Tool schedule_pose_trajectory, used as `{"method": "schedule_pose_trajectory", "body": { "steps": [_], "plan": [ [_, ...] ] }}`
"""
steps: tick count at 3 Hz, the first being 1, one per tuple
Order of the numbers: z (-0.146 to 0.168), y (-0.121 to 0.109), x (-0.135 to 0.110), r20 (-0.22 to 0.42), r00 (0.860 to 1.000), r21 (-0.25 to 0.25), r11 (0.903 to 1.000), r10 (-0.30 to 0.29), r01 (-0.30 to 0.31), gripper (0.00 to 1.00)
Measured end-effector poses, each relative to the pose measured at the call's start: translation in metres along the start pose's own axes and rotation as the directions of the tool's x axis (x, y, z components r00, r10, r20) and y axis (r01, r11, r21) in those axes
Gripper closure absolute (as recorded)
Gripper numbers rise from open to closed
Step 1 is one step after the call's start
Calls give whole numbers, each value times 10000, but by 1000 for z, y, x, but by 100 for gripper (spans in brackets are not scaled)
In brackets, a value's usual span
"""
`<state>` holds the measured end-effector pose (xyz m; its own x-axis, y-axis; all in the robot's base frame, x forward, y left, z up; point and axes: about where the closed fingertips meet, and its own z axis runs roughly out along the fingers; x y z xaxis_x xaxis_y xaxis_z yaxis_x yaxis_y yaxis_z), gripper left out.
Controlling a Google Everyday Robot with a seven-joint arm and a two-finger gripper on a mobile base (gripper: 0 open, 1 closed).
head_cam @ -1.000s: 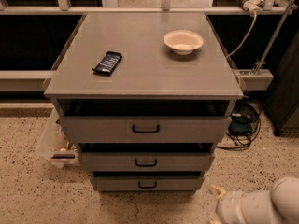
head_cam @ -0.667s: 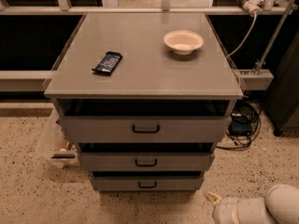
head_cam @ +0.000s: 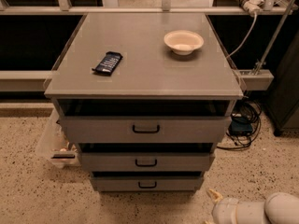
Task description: Open middle drawer
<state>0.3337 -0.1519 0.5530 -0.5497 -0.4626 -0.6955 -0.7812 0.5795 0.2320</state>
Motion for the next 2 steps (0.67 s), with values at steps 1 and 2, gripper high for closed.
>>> {"method": "schedule_pose_trajectory", "body": {
  "steps": [1,2],
  "plan": [
    [33,-34,-4,654,9969,-70,9990,-443,449,0],
    [54,-74,-33,1244,9861,81,9939,-1101,1100,0]
  ]
}}
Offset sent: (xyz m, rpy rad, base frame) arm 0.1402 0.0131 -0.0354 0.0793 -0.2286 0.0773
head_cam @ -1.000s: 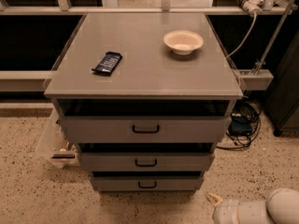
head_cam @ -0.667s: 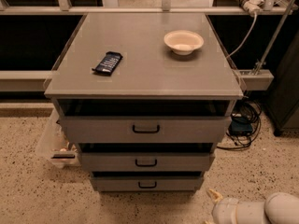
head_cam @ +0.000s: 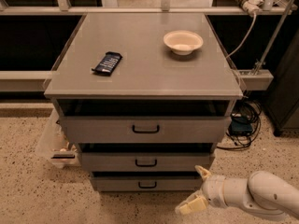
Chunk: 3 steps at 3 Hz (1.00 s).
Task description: Open middle drawer
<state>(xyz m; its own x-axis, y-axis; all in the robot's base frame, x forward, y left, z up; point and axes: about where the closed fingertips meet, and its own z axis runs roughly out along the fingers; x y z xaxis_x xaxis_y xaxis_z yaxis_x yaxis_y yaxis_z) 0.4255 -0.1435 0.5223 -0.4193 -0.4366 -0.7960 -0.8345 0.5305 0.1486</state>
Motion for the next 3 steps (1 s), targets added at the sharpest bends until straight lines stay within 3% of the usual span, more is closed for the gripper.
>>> {"method": "schedule_pose_trajectory", "body": {
  "steps": [1,2,3],
  "plan": [
    [0,0,0,0,10000,-1,10000,0,0,0],
    [10,-24,-4,349,9994,246,9997,-60,51,0],
    [31,-66,-33,658,9942,445,9956,-851,822,0]
  ]
}}
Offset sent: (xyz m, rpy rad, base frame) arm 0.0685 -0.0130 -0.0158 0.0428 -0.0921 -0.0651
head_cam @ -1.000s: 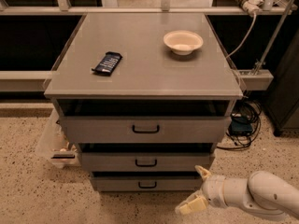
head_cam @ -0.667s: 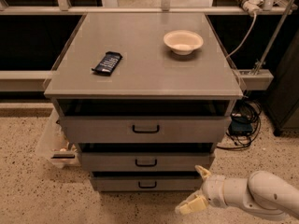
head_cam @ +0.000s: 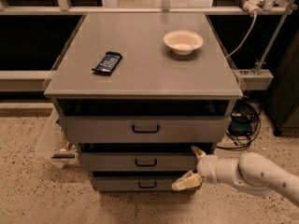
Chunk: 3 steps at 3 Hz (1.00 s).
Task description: Open middle drawer
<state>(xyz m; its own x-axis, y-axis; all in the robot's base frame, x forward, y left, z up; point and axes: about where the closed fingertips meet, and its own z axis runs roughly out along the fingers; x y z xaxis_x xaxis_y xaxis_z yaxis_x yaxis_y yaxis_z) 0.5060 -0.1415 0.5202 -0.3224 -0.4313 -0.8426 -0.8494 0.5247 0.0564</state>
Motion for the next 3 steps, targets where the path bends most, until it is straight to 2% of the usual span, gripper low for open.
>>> {"method": "schedule_pose_trajectory", "body": {
  "steps": [1,3],
  "plan": [
    [34,-38,5,63,9996,26,9997,261,-261,0],
    [43,-48,15,8,9994,149,9993,344,-344,0]
  ]
}}
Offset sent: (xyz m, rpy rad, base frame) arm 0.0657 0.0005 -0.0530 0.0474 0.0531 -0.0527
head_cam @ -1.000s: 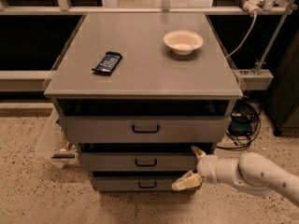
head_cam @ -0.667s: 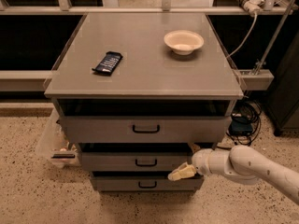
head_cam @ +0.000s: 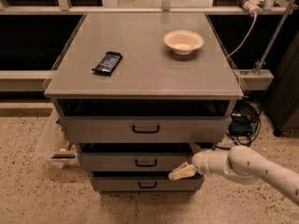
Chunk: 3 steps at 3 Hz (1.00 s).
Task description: Open middle drawer
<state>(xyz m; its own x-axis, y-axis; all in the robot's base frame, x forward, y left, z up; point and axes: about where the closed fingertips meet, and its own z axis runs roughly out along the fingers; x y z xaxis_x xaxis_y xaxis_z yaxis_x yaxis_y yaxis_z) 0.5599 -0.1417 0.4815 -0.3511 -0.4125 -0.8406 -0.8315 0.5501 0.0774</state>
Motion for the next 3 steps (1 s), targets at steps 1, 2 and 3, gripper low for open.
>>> {"method": "schedule_pose_trajectory", "body": {
  "steps": [1,2,3],
  "plan": [
    [25,-38,2,-250,9994,108,9997,-221,224,0],
    [26,-37,3,-250,9994,108,9997,-221,224,0],
    [30,-31,19,-291,9993,132,9997,233,-229,0]
  ]
}}
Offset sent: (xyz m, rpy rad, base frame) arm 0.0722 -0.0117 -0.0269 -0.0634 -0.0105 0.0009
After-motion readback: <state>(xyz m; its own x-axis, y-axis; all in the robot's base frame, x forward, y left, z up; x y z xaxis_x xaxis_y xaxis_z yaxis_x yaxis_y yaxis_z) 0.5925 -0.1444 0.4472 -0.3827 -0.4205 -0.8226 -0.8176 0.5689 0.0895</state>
